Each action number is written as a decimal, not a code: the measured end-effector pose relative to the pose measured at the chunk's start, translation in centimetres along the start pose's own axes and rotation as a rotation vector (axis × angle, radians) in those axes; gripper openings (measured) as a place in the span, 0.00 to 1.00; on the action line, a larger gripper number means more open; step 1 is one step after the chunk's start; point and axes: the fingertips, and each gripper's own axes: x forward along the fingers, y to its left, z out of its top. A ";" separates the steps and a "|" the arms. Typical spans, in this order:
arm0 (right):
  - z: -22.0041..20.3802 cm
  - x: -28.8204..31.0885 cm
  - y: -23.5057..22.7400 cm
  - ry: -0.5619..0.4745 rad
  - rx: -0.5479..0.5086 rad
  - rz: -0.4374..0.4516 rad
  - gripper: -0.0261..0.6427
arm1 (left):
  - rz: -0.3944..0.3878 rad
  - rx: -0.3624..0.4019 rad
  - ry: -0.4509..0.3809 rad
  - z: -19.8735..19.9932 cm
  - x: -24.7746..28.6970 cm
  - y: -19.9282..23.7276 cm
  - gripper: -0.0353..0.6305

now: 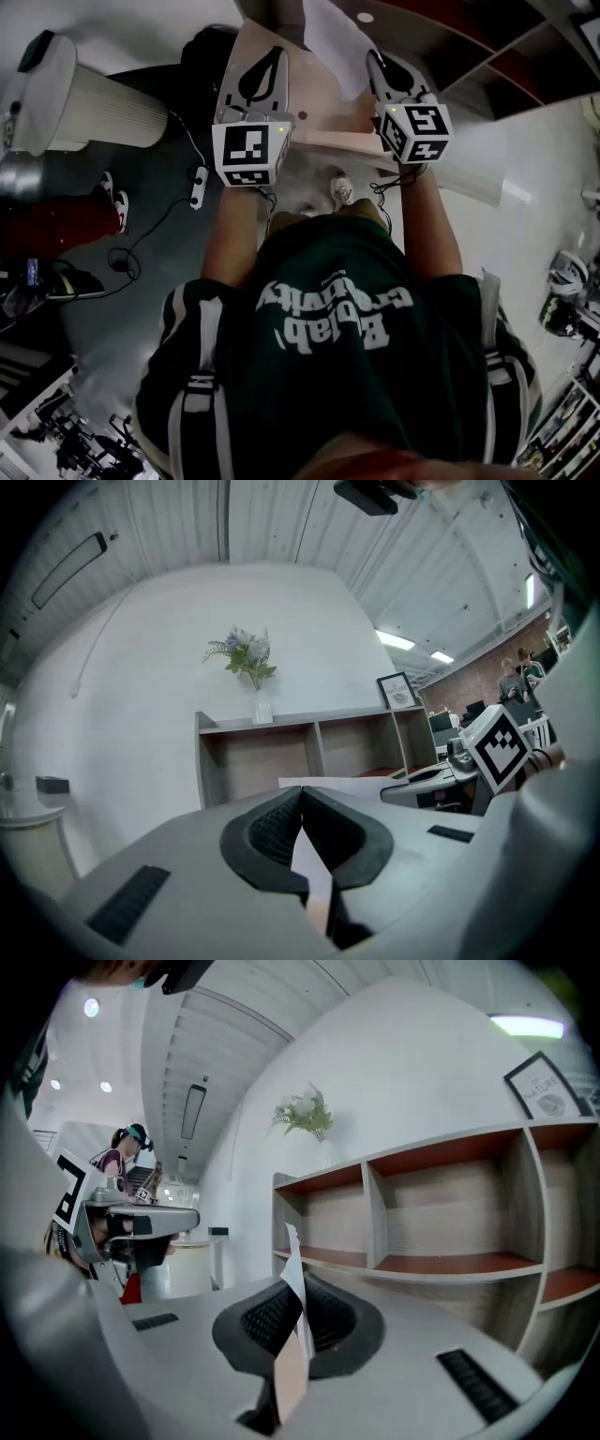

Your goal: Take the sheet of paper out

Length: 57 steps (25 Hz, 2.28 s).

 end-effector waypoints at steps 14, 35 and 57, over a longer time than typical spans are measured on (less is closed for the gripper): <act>3.0 -9.6 2.3 -0.114 -0.013 -0.120 0.09 | -0.091 0.011 -0.017 1.3 -5.6 -6.2 0.08; 3.2 -20.8 -0.6 -0.146 -0.010 -0.109 0.09 | -0.042 0.016 -0.033 4.2 -8.9 -17.3 0.08; 2.8 -21.6 -2.4 -0.144 -0.065 -0.170 0.09 | -0.036 0.012 -0.039 3.9 -8.2 -18.0 0.08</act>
